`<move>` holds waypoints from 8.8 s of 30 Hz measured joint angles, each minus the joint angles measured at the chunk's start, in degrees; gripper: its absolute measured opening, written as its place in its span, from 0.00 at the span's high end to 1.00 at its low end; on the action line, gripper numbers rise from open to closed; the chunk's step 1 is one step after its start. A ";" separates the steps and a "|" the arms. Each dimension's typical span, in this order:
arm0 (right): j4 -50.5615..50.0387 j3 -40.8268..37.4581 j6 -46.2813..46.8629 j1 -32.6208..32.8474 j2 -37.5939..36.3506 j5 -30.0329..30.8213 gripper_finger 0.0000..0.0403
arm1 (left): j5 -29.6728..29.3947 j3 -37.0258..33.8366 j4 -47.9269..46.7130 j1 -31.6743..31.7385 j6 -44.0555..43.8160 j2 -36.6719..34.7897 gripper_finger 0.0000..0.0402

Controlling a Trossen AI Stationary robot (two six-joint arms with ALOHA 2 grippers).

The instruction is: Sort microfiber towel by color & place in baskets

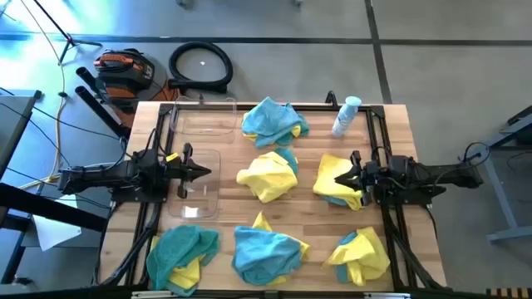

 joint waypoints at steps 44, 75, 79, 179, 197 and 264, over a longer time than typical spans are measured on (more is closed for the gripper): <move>-0.01 0.00 0.00 0.00 0.00 0.00 0.93 | 0.00 0.00 -0.01 0.00 0.00 0.00 1.00; 0.00 -0.02 0.02 -0.01 0.01 -0.01 0.93 | 0.00 0.00 -0.01 0.00 0.00 0.00 1.00; 0.00 -0.01 0.02 0.00 -0.01 -0.01 0.93 | -0.02 0.00 -0.01 0.00 0.00 -0.02 1.00; -15.12 28.43 11.39 -0.10 38.41 28.48 1.00 | -0.84 0.00 0.36 0.00 -3.56 0.00 1.00; -39.81 61.82 8.17 -0.08 66.44 18.82 1.00 | -1.01 0.00 -0.01 0.00 -3.58 0.00 1.00; -41.50 81.48 10.09 -3.53 101.71 9.69 0.98 | -7.62 16.10 -15.59 0.00 -5.05 2.21 1.00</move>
